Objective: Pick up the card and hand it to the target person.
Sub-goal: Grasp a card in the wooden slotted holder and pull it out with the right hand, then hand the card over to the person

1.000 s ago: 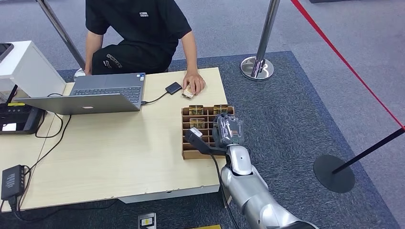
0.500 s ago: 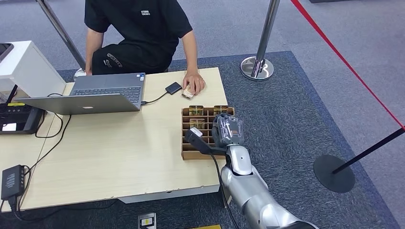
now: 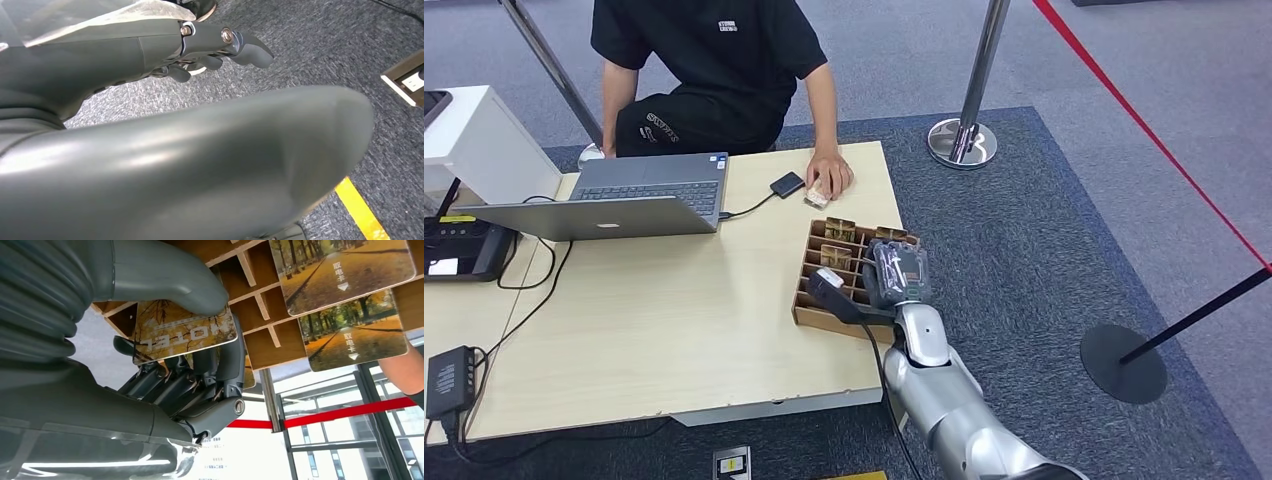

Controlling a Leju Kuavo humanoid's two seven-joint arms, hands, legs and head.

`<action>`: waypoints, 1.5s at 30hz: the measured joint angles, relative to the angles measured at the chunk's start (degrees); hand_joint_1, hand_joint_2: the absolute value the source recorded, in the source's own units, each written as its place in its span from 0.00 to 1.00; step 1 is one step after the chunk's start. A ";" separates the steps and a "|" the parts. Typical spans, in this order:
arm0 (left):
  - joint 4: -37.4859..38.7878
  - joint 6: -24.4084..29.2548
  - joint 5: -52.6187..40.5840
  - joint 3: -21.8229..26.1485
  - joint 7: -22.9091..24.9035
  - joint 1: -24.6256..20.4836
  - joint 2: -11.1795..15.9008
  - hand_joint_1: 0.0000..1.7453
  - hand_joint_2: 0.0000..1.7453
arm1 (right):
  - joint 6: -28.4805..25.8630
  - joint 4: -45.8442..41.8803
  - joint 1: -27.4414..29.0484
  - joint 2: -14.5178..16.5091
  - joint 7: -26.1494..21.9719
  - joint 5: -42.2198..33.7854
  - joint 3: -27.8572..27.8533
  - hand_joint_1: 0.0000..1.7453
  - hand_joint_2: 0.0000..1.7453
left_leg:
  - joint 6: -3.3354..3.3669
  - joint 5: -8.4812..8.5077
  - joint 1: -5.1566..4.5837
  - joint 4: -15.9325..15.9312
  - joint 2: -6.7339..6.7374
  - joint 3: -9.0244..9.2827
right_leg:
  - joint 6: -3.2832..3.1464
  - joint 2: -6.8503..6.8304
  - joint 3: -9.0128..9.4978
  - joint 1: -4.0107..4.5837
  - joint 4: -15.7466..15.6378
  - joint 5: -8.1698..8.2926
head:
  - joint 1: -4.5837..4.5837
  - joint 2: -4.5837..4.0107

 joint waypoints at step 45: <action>0.02 0.55 -1.30 -0.42 1.61 -0.04 -0.12 0.00 0.00 | 3.42 -11.63 -4.21 2.19 1.62 -8.73 15.65 0.88 1.00 | -0.02 0.02 0.00 0.00 0.00 0.01 | 0.00 0.00 0.01 0.00 0.01 0.00 | -0.01 0.00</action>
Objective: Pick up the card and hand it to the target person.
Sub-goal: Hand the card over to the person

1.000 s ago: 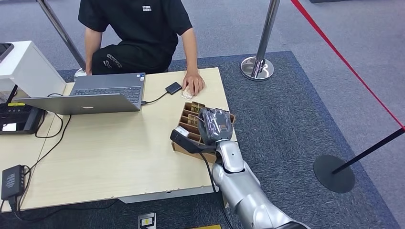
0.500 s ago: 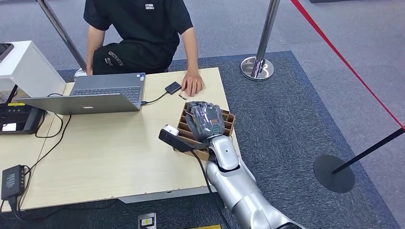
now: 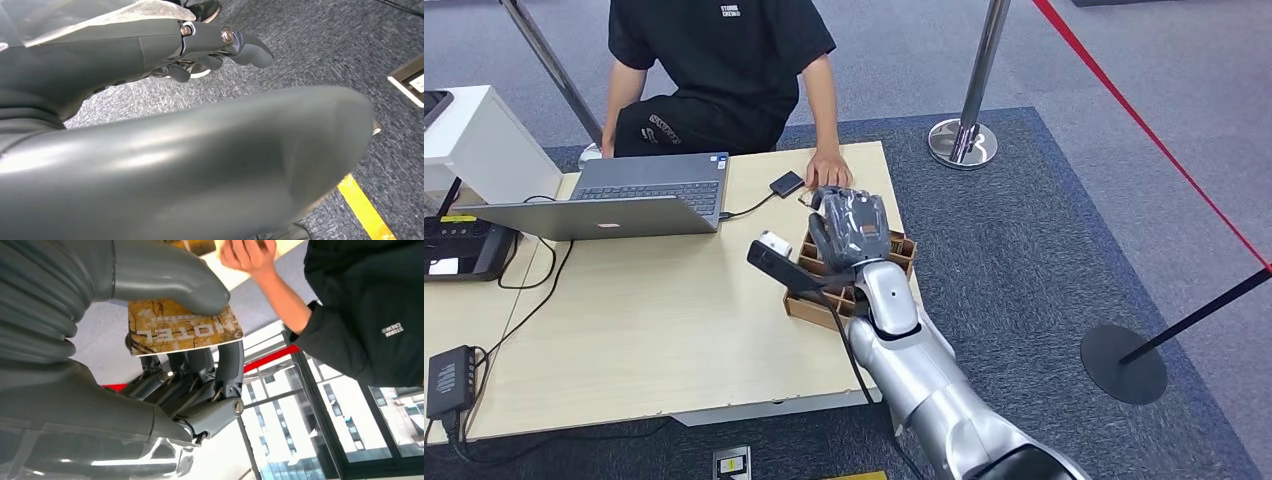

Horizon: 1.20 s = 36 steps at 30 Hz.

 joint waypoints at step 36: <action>0.04 -0.37 -0.06 -1.10 0.93 -0.44 -0.04 0.00 0.00 | 1.06 7.16 -8.32 -0.02 4.22 -9.12 9.03 0.85 1.00 | 0.00 0.00 0.00 0.00 0.00 0.00 | 0.00 0.00 0.00 0.00 0.00 0.00 | 0.01 0.00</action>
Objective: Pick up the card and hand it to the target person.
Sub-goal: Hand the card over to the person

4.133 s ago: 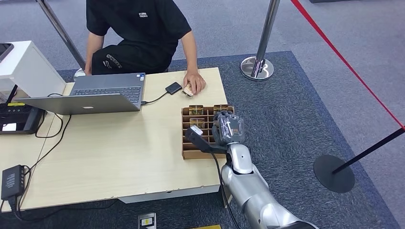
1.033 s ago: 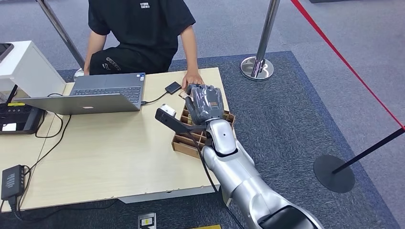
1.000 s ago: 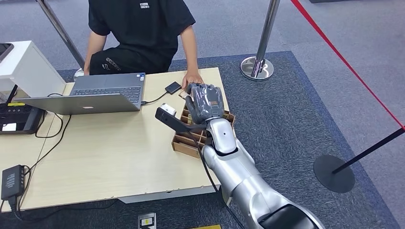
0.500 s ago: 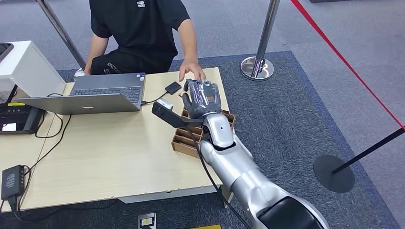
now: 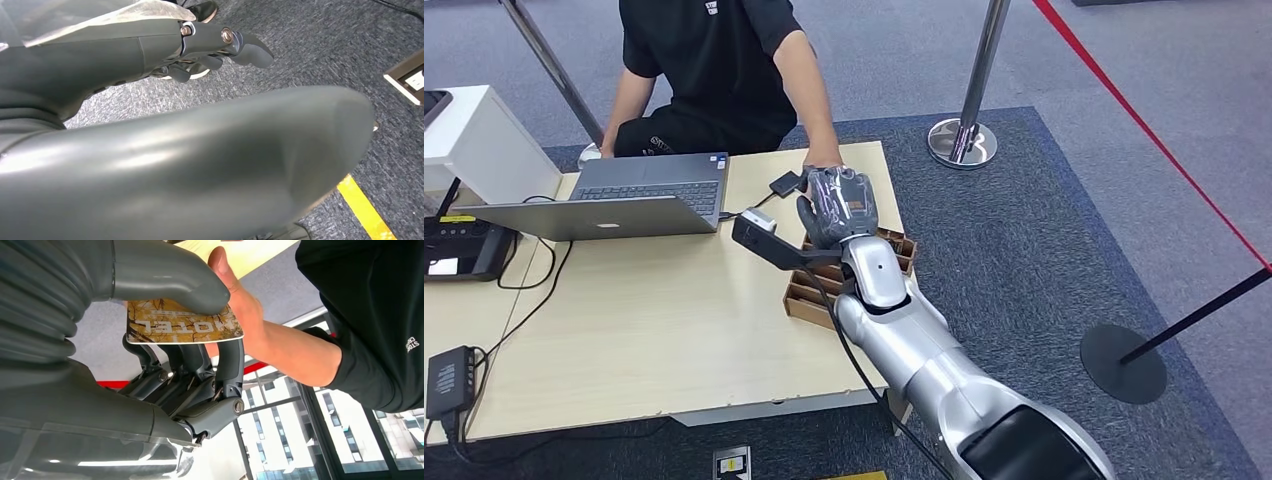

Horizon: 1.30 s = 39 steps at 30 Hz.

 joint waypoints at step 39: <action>0.00 1.18 0.74 1.52 -0.04 1.04 0.00 0.00 0.00 | -4.52 -28.74 21.15 -1.80 -29.31 -5.34 -47.90 0.00 0.00 | 0.03 -0.03 -0.02 0.02 -0.12 -0.08 | 0.01 -0.02 -0.02 -0.03 -0.14 0.00 | 0.00 0.00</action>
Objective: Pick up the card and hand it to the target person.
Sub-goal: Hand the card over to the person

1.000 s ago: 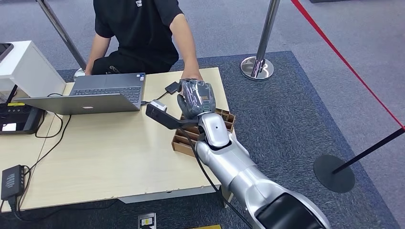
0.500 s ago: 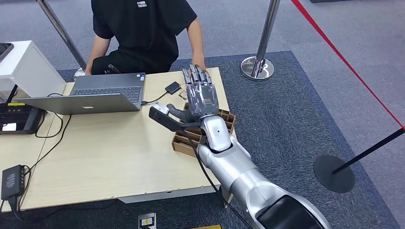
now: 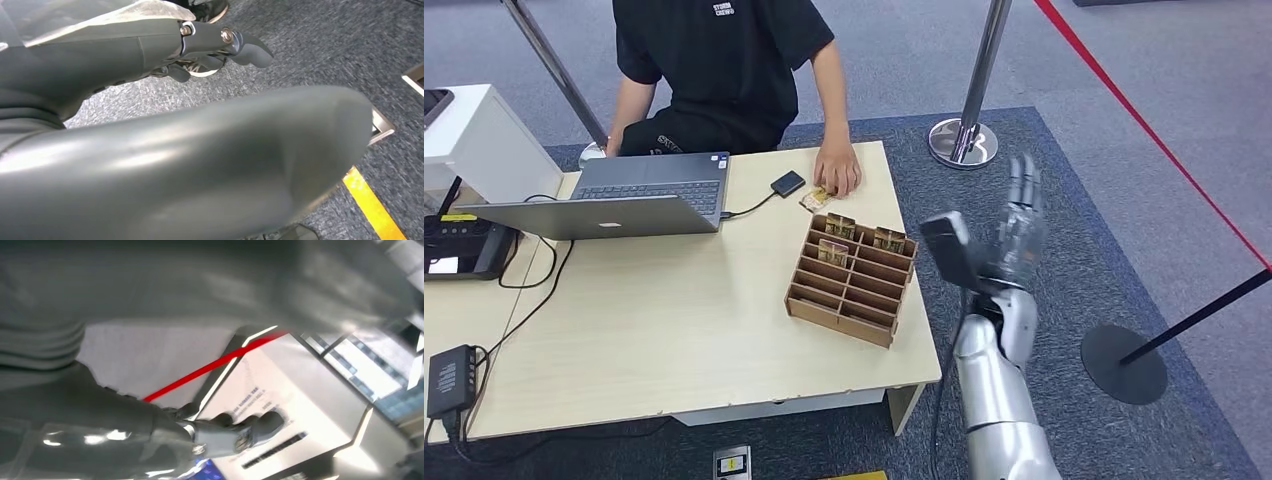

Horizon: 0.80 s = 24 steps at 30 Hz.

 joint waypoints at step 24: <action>0.00 1.68 1.20 1.42 0.02 -0.27 -0.57 0.00 0.00 | 0.29 40.95 19.62 -11.15 31.77 -27.51 -42.39 0.00 0.00 | 0.03 -0.10 0.06 -0.07 0.09 0.04 | -0.01 0.01 0.02 0.06 0.00 -0.09 | 0.00 0.00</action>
